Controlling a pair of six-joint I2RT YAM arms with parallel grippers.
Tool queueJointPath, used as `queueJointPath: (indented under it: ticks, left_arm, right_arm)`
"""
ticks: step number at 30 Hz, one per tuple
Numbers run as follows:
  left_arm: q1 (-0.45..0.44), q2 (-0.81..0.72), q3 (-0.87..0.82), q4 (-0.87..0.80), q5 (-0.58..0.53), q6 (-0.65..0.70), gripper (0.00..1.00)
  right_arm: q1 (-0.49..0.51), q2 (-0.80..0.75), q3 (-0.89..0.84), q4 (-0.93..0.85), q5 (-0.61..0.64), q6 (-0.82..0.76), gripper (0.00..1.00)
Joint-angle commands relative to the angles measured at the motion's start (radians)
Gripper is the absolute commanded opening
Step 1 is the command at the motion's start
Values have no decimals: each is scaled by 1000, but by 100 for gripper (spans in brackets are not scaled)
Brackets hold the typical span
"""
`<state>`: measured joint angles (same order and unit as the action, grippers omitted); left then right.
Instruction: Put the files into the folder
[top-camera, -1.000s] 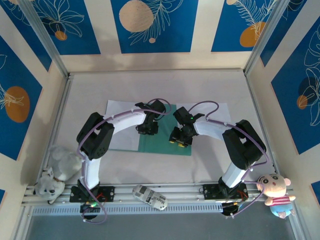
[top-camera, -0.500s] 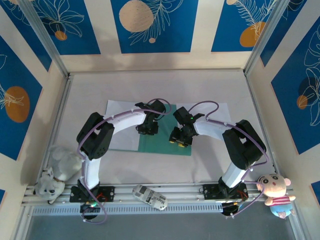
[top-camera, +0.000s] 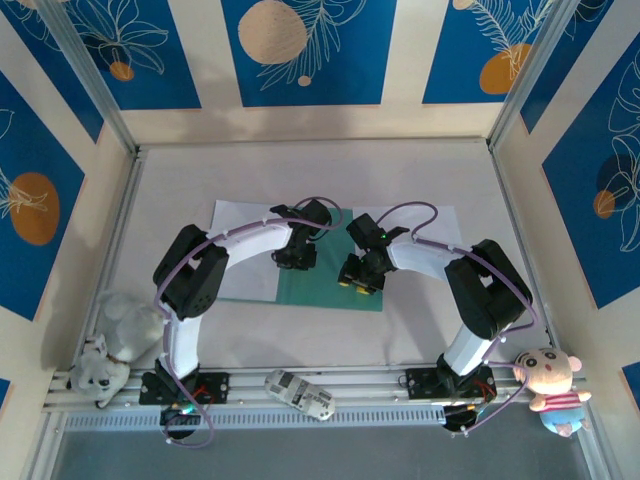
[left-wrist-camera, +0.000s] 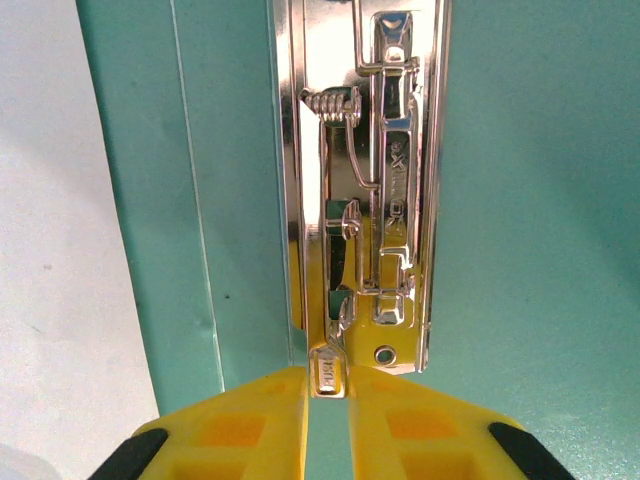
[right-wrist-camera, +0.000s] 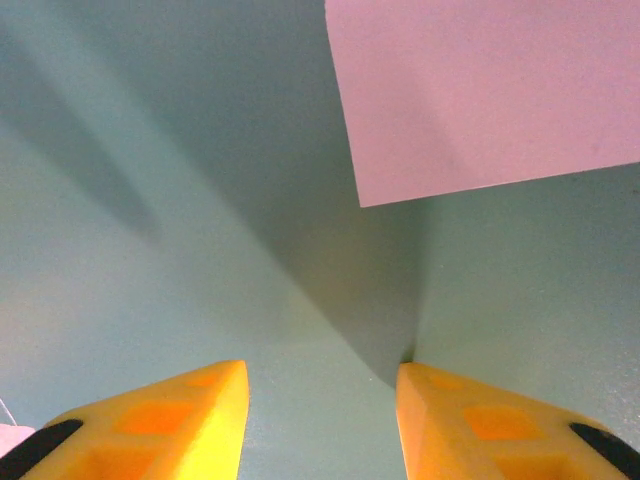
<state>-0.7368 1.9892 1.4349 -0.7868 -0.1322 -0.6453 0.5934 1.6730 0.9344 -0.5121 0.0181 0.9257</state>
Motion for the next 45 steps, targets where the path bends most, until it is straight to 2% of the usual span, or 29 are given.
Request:
queueJointPath:
  ticks: [1,14,32,40,41,44,45]
  left_arm:
    - [13,9,0,-29,-4,-1,17]
    - [11,19,-4,-26,5,-6,16]
    - [13,31,-70,29,77,-45,13]
    - [12,17,-37,-10,35,-31,11]
    - [12,15,-31,-15,34,-29,11]
    - [12,12,-18,-31,25,-23,24]
    - [11,9,-16,-32,23,-23,25]
  right_arm:
    - [8,10,0,-27,-18,-4,44]
    - [9,11,0,-25,-17,-4,45]
    - [8,24,1,-13,-18,-3,45]
    - [8,28,4,-13,-20,-4,45]
    - [8,28,4,-14,-20,-5,45]
    - [8,26,4,-13,-21,-4,44]
    - [8,26,2,-13,-22,-4,45]
